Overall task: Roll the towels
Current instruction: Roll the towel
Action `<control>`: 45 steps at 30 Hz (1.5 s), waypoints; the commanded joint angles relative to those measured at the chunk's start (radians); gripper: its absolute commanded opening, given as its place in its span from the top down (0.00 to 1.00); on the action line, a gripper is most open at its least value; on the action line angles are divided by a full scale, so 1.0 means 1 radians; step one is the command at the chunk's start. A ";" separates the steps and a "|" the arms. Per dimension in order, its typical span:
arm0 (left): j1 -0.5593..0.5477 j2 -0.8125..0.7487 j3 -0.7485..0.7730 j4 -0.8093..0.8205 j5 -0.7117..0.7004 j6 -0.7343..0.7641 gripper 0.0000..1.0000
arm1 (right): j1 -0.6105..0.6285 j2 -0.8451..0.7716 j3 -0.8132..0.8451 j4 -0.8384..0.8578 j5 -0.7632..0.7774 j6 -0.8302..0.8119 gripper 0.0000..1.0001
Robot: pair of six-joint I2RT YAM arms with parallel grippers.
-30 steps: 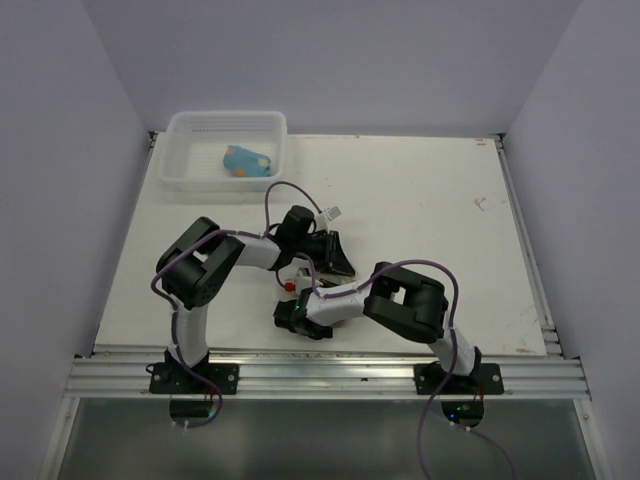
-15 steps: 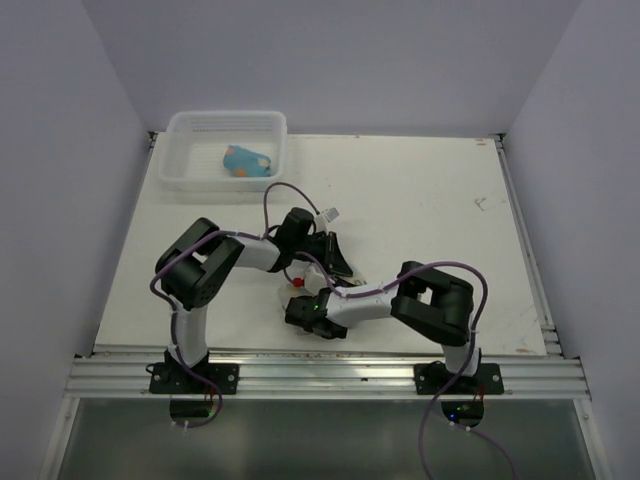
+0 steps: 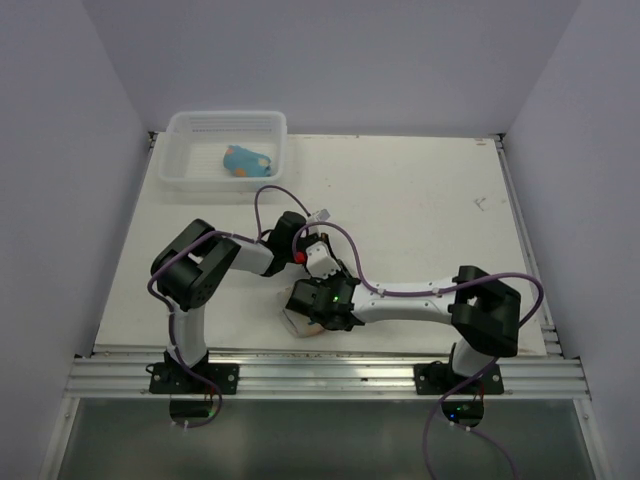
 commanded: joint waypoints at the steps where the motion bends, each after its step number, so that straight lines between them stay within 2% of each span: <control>1: 0.012 0.041 -0.016 -0.069 -0.084 0.040 0.89 | 0.002 -0.018 -0.004 0.033 -0.060 0.036 0.64; 5: 0.012 0.041 -0.017 -0.075 -0.087 0.045 0.90 | -0.002 -0.111 -0.028 0.027 -0.090 0.067 0.63; 8: 0.012 0.038 -0.025 -0.075 -0.092 0.046 0.90 | -0.030 -0.226 -0.071 0.061 -0.152 0.099 0.62; 10: 0.012 0.034 -0.031 -0.070 -0.093 0.045 0.91 | -0.062 -0.312 -0.102 0.110 -0.247 0.116 0.63; 16: 0.012 0.020 -0.045 -0.064 -0.099 0.043 0.91 | -0.315 -0.461 -0.287 0.240 -0.601 0.235 0.69; 22: 0.012 0.001 -0.046 -0.072 -0.105 0.046 0.91 | -0.488 -0.514 -0.458 0.368 -0.829 0.366 0.67; 26: 0.011 -0.008 -0.046 -0.080 -0.112 0.049 0.92 | -0.558 -0.503 -0.559 0.487 -0.987 0.438 0.64; 31: 0.011 -0.023 -0.049 -0.109 -0.145 0.060 0.93 | -0.578 -0.498 -0.633 0.581 -1.048 0.479 0.62; 37: 0.011 -0.048 -0.068 -0.113 -0.179 0.052 0.94 | -0.579 -0.506 -0.685 0.615 -1.056 0.507 0.62; 45: -0.002 -0.048 -0.074 -0.100 -0.164 0.045 0.95 | -0.581 -0.457 -0.687 0.598 -0.949 0.380 0.60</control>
